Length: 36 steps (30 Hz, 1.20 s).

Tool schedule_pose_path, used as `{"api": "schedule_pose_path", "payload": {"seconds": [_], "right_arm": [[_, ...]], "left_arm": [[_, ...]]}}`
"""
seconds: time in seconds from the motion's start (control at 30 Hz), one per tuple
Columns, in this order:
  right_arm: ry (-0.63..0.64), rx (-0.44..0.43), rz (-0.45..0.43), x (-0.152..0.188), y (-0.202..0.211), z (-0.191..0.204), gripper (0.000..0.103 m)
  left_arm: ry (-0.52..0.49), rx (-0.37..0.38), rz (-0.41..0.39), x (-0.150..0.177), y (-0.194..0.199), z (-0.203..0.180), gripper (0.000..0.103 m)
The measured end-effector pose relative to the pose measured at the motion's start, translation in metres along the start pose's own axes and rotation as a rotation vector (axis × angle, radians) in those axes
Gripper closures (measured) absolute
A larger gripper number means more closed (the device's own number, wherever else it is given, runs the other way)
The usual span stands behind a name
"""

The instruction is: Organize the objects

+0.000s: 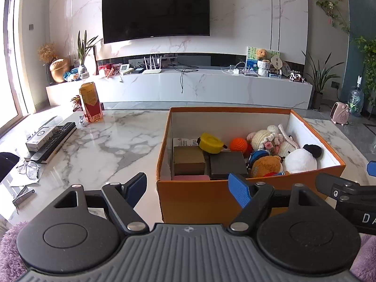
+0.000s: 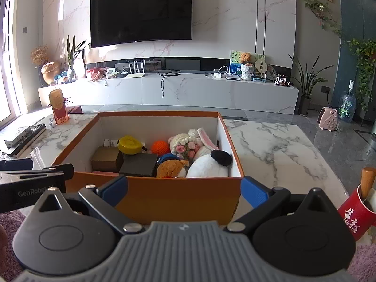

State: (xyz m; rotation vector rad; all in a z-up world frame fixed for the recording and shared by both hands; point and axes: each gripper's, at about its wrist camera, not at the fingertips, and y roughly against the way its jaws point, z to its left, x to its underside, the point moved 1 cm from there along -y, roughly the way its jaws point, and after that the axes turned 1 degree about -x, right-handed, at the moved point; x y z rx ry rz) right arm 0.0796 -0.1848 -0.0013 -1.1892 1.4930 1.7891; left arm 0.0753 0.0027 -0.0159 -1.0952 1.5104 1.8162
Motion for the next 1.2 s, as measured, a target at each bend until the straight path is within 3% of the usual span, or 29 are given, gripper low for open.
{"api": "schedule_pose_path", "payload": {"seconds": [1.2], "right_arm": [[-0.025,0.008,0.032,0.0088,-0.0094,-0.0040,0.001]], "left_arm": [[-0.067,0.013,0.044,0.0073,-0.0058,-0.0055,0.007]]}}
